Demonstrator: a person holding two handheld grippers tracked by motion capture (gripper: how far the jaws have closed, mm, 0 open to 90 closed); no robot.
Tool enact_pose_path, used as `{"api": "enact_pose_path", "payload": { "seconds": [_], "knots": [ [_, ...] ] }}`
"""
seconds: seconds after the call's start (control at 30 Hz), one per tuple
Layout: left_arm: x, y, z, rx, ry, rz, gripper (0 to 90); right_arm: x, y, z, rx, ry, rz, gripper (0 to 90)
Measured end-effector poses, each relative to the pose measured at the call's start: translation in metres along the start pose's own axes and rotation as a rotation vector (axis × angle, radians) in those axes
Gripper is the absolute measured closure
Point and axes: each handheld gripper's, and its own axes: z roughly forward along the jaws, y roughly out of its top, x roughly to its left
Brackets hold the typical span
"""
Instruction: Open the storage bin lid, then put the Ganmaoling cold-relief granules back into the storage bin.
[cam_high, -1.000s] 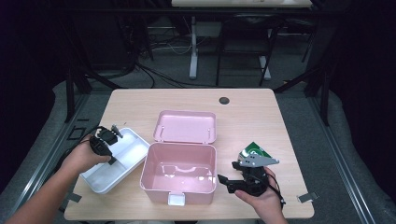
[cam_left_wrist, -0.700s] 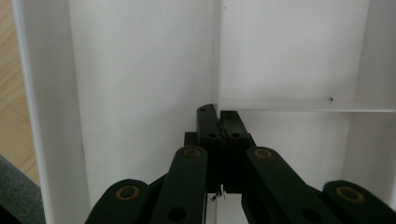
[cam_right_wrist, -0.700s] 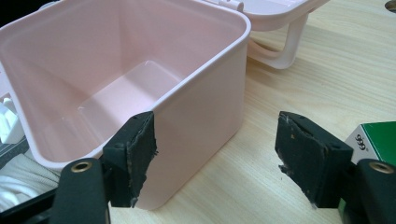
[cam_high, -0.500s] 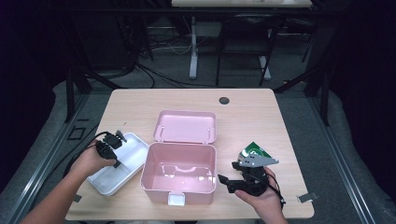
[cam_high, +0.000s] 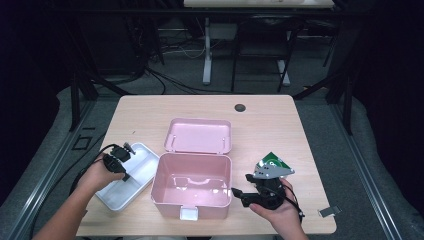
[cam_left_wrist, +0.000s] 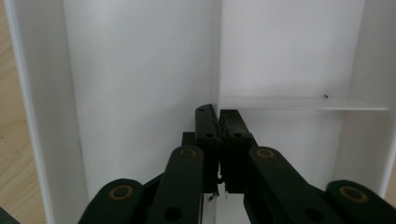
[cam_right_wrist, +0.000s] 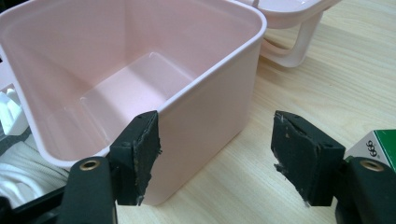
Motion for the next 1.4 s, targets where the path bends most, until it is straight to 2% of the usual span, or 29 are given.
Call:
{"api": "enact_pose_path", "payload": {
  "seconds": [0.1, 0.23, 0.3, 0.4, 0.43, 0.5, 0.57, 0.63, 0.7, 0.8, 1.0, 1.1, 1.13, 1.17, 1.2, 1.23, 1.27, 1.33, 1.4],
  "knots": [
    [-0.003, -0.004, -0.01, -0.032, -0.005, 0.012, 76.2, 0.002, 0.003, -0.001, 0.017, -0.022, -0.01, 32.3],
    [-0.01, -0.013, -0.024, -0.061, 0.031, 0.033, 64.1, 0.0, 0.008, -0.006, 0.014, 0.011, 0.012, 34.7],
    [-0.013, -0.017, -0.029, -0.073, 0.039, 0.047, 62.2, 0.0, 0.011, -0.008, 0.015, 0.007, 0.006, 38.1],
    [-0.018, -0.021, -0.033, -0.098, 0.018, 0.062, 58.3, -0.001, 0.017, -0.01, 0.019, 0.0, -0.007, 38.8],
    [-0.018, -0.022, -0.034, -0.104, 0.011, 0.064, 57.4, -0.001, 0.019, -0.011, 0.037, -0.03, -0.015, 38.8],
    [-0.019, -0.022, -0.036, -0.083, 0.025, 0.076, 55.0, -0.003, 0.021, -0.01, 0.064, -0.032, -0.016, 39.6],
    [-0.022, -0.023, -0.04, -0.108, 0.043, 0.073, 55.1, -0.005, 0.023, -0.009, 0.095, -0.058, -0.03, 42.0],
    [-0.024, -0.025, -0.042, -0.119, 0.033, 0.076, 54.9, -0.008, 0.023, -0.009, 0.119, -0.091, -0.029, 42.1],
    [-0.026, -0.026, -0.044, -0.125, 0.028, 0.076, 52.0, -0.013, 0.023, -0.009, 0.131, -0.075, -0.013, 42.2],
    [-0.026, -0.029, -0.048, -0.14, 0.038, 0.083, 51.3, -0.018, 0.024, -0.008, 0.167, -0.103, -0.02, 41.5],
    [-0.027, -0.033, -0.053, -0.154, 0.033, 0.08, 51.5, -0.025, 0.029, -0.009, 0.176, -0.115, -0.014, 39.8],
    [-0.027, -0.033, -0.053, -0.166, 0.016, 0.082, 49.5, -0.031, 0.032, -0.009, 0.174, -0.098, 0.005, 39.9],
    [-0.027, -0.033, -0.054, -0.171, 0.01, 0.079, 48.7, -0.032, 0.033, -0.01, 0.175, -0.116, 0.016, 40.1],
    [-0.027, -0.033, -0.054, -0.169, 0.008, 0.076, 48.5, -0.035, 0.035, -0.01, 0.185, -0.112, 0.023, 40.1],
    [-0.027, -0.033, -0.054, -0.167, 0.008, 0.075, 47.5, -0.039, 0.036, -0.011, 0.172, -0.064, 0.039, 40.2],
    [-0.027, -0.033, -0.054, -0.167, 0.004, 0.075, 47.2, -0.04, 0.036, -0.011, 0.167, -0.056, 0.042, 40.2],
    [-0.027, -0.033, -0.054, -0.17, -0.004, 0.075, 47.2, -0.04, 0.037, -0.012, 0.179, -0.1, 0.044, 40.1],
    [-0.028, -0.033, -0.054, -0.171, -0.014, 0.075, 47.2, -0.042, 0.037, -0.012, 0.197, -0.108, 0.048, 33.4],
    [-0.029, -0.034, -0.054, -0.171, -0.005, 0.079, 46.4, -0.043, 0.037, -0.012, 0.221, -0.131, 0.034, 34.0]
  ]
}}
